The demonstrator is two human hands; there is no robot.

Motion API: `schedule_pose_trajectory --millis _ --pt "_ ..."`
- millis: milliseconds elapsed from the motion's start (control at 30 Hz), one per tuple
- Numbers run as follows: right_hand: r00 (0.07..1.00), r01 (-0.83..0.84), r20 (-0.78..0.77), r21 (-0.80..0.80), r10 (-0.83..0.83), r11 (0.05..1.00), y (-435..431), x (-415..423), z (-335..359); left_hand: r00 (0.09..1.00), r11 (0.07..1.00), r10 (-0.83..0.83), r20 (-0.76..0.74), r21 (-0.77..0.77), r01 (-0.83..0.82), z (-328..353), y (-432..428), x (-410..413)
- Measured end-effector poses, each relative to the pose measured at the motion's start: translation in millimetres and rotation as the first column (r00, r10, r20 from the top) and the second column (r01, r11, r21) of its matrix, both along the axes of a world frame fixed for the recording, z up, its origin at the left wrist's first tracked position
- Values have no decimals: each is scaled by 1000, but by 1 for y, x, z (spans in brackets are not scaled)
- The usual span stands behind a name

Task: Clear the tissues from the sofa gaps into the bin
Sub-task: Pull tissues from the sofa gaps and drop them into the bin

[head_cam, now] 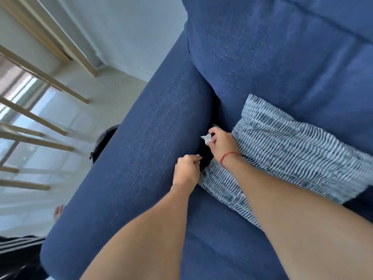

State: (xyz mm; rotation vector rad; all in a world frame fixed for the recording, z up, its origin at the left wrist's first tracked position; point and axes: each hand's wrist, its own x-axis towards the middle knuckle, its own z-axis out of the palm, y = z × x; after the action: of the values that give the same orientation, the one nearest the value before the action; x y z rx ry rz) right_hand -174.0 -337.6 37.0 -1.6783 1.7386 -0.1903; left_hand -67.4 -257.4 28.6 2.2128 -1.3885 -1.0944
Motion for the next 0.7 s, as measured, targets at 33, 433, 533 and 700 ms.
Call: schedule_pose_trajectory --millis 33,433,533,700 --pt "1000 23 14 -15 -23 1000 -1 0 9 1000 999 17 16 -28 -16 12 -2 2" --pt "975 79 221 -185 -37 980 1 98 81 934 904 337 -119 -235 -356 91 -16 110" --pt "968 41 250 -155 -1 987 0 145 84 879 850 462 -116 -227 -476 89 -10 159" --pt "959 -19 282 -66 37 998 0 222 76 734 719 672 -98 -152 -679 80 5 239"
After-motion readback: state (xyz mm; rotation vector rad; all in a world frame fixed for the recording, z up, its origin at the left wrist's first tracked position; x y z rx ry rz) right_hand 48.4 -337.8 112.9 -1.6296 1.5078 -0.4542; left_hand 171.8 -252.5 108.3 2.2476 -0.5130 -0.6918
